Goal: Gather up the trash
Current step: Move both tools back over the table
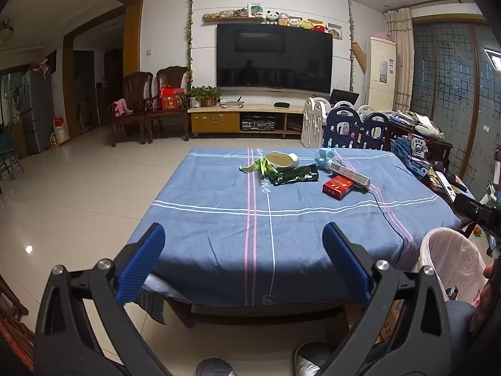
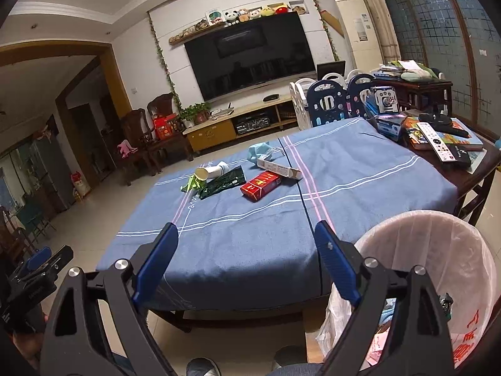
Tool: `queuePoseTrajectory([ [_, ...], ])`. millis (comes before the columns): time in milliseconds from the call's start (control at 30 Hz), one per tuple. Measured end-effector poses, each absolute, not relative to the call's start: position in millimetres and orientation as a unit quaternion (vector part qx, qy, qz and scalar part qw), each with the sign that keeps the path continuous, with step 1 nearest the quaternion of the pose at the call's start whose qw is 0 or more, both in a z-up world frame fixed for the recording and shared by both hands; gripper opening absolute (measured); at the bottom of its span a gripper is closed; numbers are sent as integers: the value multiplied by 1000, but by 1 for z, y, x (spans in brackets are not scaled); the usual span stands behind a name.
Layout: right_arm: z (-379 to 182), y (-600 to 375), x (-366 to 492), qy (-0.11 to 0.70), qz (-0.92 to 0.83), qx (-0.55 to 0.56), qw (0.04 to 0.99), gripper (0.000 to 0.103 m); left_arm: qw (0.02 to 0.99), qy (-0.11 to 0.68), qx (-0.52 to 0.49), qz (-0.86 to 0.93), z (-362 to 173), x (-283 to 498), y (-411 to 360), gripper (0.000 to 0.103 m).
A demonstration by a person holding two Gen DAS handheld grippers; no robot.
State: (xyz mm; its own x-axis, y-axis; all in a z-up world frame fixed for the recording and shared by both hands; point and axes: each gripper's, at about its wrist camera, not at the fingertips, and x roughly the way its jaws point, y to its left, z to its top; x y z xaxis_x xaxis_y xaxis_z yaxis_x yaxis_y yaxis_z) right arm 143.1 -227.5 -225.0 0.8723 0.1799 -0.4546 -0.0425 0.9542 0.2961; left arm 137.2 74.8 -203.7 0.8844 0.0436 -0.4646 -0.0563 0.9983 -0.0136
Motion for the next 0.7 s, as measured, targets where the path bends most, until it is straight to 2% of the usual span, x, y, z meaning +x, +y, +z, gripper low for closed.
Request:
queuePoseTrajectory([
  [700,-226,-227,141,249,58,141,956,87,969,246,-6,24,-209,140,71,100],
])
